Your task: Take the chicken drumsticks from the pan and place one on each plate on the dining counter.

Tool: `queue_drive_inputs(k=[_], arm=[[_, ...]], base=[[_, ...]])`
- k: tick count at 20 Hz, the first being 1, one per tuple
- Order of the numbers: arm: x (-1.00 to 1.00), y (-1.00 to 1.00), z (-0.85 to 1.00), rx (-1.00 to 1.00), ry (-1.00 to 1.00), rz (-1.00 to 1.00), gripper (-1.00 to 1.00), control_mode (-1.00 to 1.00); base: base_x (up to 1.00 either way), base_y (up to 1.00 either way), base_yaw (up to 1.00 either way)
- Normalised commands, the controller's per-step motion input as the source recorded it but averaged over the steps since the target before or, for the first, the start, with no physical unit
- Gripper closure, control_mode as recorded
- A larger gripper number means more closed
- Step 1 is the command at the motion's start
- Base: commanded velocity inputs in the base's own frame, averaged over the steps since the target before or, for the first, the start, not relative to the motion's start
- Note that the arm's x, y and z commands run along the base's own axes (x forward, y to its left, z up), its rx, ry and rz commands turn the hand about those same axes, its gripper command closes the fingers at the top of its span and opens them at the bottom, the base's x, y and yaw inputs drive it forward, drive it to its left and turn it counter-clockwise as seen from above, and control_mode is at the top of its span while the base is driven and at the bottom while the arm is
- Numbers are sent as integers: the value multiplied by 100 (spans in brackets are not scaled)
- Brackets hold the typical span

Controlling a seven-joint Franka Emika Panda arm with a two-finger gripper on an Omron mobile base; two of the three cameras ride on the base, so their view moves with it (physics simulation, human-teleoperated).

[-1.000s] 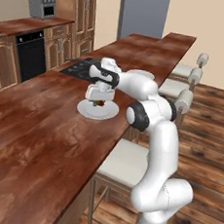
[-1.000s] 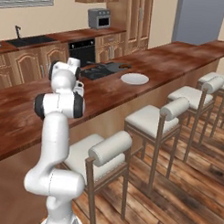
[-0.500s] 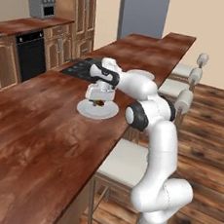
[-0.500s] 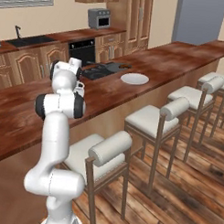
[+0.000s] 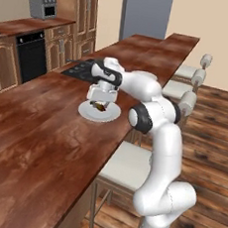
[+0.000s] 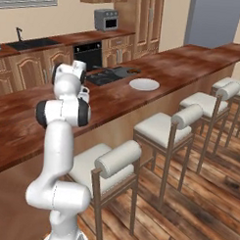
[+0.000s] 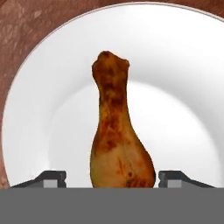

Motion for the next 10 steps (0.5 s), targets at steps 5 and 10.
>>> queue_drive_inputs(k=[5, 10], arm=[[-32, 0, 23, -3, 0, 0, -100, -100], [-15, -2, 53, -4, 0, 0, -100, -100]], base=[[0, 0, 0], [0, 0, 0]])
